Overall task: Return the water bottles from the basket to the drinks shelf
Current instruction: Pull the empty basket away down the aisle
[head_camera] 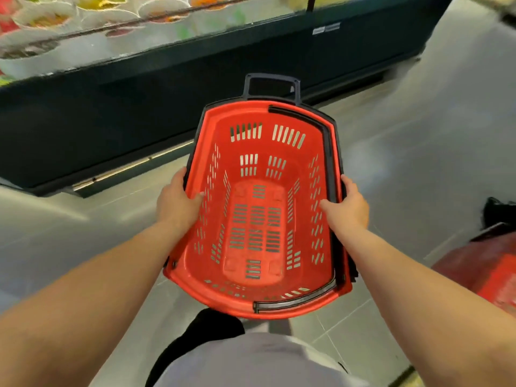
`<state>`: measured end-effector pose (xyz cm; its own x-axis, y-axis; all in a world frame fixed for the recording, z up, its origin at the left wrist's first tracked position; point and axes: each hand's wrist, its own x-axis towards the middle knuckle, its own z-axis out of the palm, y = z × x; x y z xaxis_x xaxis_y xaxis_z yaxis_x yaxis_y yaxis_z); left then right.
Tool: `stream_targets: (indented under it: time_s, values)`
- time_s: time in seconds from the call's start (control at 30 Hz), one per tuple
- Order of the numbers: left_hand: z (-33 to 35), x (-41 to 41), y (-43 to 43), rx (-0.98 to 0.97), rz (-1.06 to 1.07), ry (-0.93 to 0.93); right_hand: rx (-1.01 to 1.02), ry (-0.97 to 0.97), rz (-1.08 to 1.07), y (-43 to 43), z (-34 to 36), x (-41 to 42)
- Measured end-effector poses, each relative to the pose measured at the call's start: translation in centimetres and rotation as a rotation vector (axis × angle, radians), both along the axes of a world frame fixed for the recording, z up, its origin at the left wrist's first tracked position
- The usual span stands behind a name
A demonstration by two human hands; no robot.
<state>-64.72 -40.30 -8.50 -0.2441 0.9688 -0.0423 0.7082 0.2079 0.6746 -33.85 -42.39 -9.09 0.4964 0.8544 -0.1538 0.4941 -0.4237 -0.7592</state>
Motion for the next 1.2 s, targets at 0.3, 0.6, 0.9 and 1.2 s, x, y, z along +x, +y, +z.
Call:
stream_targets:
  time_s: [0.3, 0.6, 0.9, 1.2]
  values:
    - [-0.6, 8.7, 22.4, 0.049, -0.234, -0.002, -0.001, 0.060, -0.247, 14.7, -0.7, 7.0]
    - [0.9, 21.3, 40.6, -0.054, -0.463, 0.097, 0.032, 0.067, -0.468, 27.2, -0.5, 17.1]
    - [0.4, 39.0, 54.4, -0.089, -0.512, 0.069, 0.020, 0.086, -0.481, 40.4, -0.7, 34.4]
    - [-0.4, 52.5, 69.4, -0.014, -0.519, 0.091, 0.024, 0.033, -0.522, 53.5, -0.2, 47.1]
